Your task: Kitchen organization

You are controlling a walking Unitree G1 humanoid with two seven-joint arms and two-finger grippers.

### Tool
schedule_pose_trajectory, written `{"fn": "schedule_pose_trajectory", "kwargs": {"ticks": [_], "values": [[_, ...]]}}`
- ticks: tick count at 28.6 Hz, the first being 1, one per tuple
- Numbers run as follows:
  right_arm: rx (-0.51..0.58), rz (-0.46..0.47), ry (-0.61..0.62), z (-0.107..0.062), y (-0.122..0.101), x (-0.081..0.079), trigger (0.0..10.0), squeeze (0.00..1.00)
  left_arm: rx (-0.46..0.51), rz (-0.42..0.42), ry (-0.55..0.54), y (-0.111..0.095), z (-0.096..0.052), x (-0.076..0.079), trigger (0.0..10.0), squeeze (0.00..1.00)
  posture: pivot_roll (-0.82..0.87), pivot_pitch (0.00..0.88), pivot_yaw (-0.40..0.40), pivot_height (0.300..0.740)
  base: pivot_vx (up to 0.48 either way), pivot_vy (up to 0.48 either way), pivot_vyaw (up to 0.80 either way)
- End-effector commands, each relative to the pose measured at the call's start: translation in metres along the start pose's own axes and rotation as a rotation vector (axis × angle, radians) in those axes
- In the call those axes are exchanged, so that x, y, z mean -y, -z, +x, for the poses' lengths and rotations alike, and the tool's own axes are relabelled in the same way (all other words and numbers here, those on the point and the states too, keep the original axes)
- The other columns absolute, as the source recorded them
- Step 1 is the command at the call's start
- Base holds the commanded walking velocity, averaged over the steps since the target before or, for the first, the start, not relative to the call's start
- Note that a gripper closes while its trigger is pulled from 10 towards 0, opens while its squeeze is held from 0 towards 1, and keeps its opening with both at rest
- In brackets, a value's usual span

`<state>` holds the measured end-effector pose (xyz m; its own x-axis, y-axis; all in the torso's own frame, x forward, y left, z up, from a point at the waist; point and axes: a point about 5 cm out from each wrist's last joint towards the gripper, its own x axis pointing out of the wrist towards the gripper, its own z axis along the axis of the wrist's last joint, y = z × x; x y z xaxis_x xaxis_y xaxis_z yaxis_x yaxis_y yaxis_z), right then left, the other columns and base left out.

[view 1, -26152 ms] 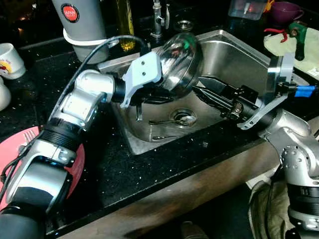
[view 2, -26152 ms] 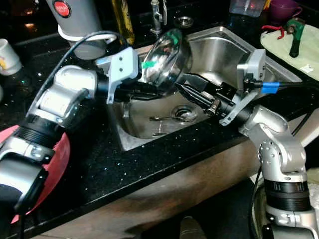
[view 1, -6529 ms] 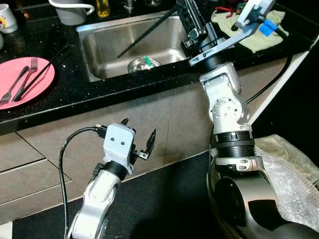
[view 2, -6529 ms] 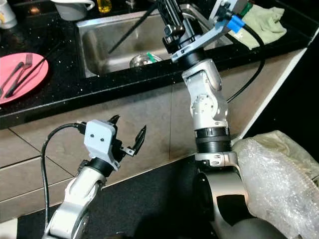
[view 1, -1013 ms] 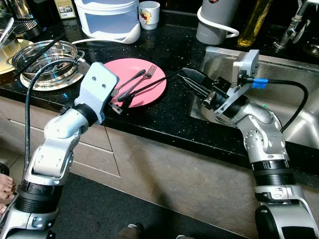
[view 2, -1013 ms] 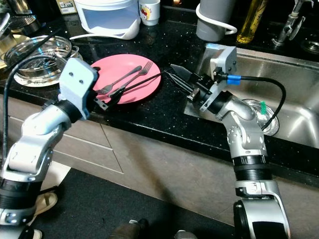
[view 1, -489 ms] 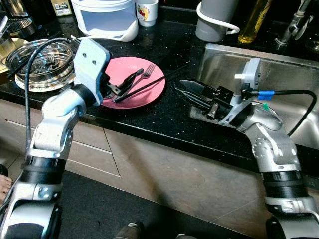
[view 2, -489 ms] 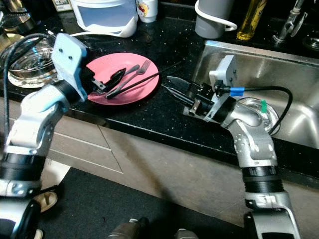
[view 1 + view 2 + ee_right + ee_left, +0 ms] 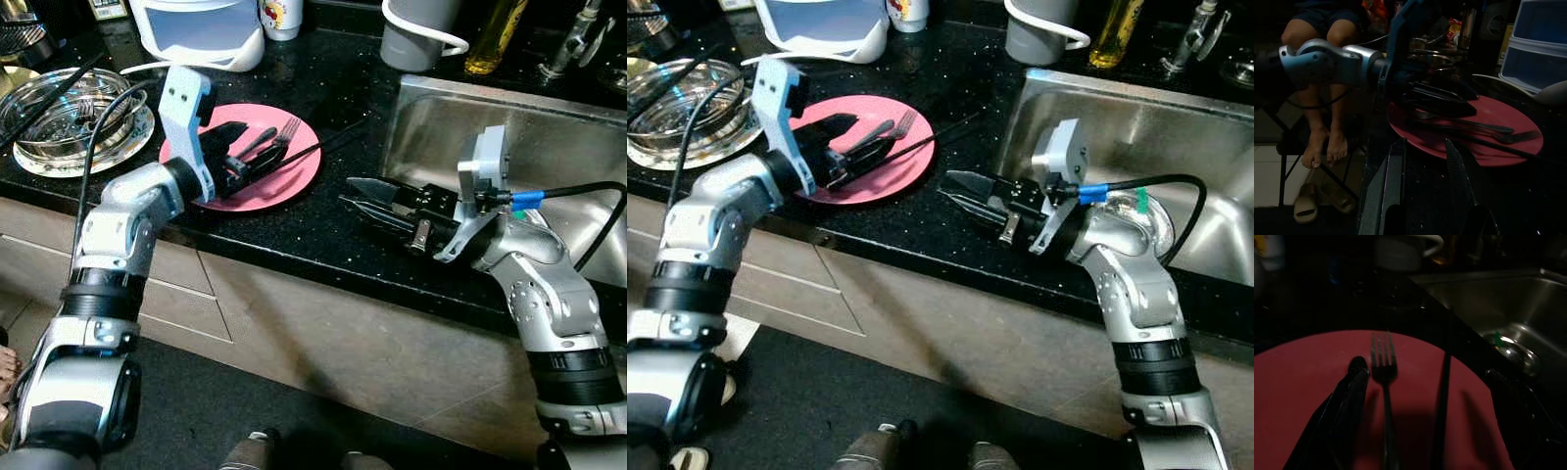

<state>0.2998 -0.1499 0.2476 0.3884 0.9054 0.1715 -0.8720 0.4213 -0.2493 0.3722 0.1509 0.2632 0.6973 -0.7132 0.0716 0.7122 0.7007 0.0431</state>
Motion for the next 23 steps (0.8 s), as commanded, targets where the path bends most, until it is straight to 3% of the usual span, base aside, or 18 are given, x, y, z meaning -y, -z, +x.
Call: {"fn": "schedule_pose_trajectory", "kwargs": {"ticks": [1,6,9,18,19,21,23], "values": [[-0.002,-0.002,0.001,-0.002,-0.002,-0.001,10.0,0.00,-0.033,-0.011,0.023,0.000,0.000,-0.001,10.0,0.00,-0.02,0.179,-0.024,0.740,0.000,0.000,0.00],[-0.003,-0.007,0.013,-0.002,-0.003,-0.001,10.0,0.00,-0.100,-0.008,0.059,-0.002,0.002,-0.001,10.0,0.00,-0.02,0.173,-0.019,0.740,0.000,0.000,0.00],[0.002,-0.006,0.020,-0.001,-0.004,-0.001,10.0,0.00,-0.191,0.002,0.099,0.004,0.001,0.002,10.0,0.00,-0.03,0.171,-0.015,0.740,0.000,0.000,0.00],[0.003,-0.014,0.038,-0.001,-0.006,0.000,10.0,0.00,-0.263,-0.002,0.135,0.008,0.002,0.003,10.0,0.00,-0.03,0.166,-0.013,0.740,0.000,0.000,0.00],[0.003,-0.016,0.041,-0.001,-0.006,0.000,10.0,0.00,-0.272,0.001,0.143,0.007,0.002,0.003,5.0,0.00,-0.03,0.165,-0.013,0.740,0.000,0.000,0.00],[0.007,-0.020,0.053,-0.001,-0.008,0.002,10.0,0.00,-0.290,-0.004,0.158,0.006,0.003,0.004,0.0,0.00,-0.03,0.163,-0.012,0.740,0.000,0.000,0.00],[0.009,-0.023,0.063,-0.002,-0.008,0.003,10.0,0.00,-0.303,-0.005,0.161,0.006,0.003,0.004,0.0,0.00,-0.03,0.164,-0.010,0.740,0.000,0.000,0.00]]}}
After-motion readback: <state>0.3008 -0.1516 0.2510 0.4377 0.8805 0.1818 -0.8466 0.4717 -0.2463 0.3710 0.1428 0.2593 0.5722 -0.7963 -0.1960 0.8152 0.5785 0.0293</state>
